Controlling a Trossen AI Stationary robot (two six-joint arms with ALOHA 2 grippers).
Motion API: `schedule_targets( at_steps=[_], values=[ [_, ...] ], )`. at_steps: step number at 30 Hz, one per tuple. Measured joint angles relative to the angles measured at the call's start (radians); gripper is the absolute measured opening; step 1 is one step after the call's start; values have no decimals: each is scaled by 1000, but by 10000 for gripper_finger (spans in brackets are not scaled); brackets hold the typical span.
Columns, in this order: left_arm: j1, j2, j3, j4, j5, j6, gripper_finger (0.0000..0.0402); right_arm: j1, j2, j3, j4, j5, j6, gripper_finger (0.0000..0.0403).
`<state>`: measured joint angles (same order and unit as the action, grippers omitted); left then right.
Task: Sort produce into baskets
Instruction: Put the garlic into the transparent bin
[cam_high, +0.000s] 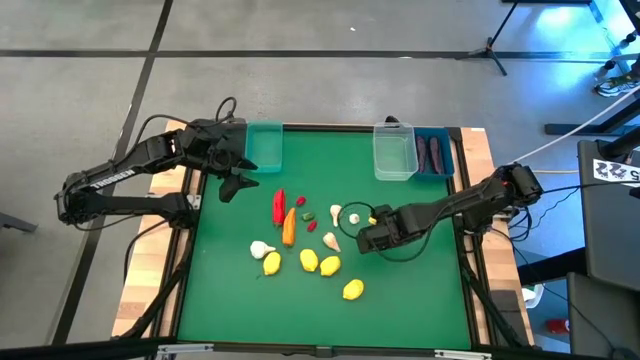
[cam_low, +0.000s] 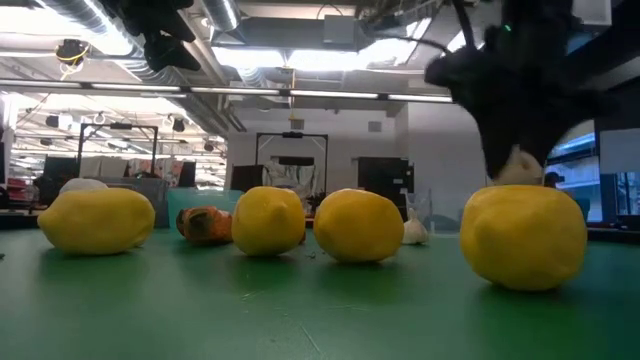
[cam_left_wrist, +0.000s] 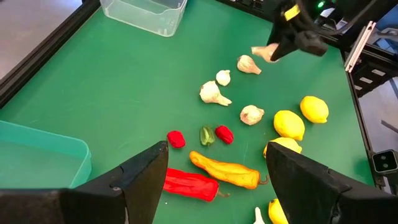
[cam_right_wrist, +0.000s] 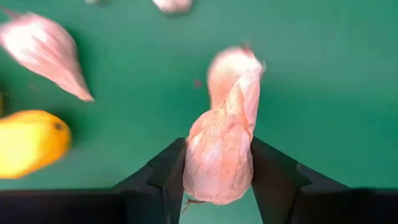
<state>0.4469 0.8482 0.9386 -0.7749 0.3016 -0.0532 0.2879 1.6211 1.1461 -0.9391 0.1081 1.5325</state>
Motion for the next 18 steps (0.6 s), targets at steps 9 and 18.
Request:
schedule_targets(
  at_steps=[9,18],
  values=[
    [0,0,0,0,0,0,267,-223,0,186,-147,127,-247,154],
    [0,3,0,0,0,22,267,-589,0,223,-187,169,-529,154]
  ],
)
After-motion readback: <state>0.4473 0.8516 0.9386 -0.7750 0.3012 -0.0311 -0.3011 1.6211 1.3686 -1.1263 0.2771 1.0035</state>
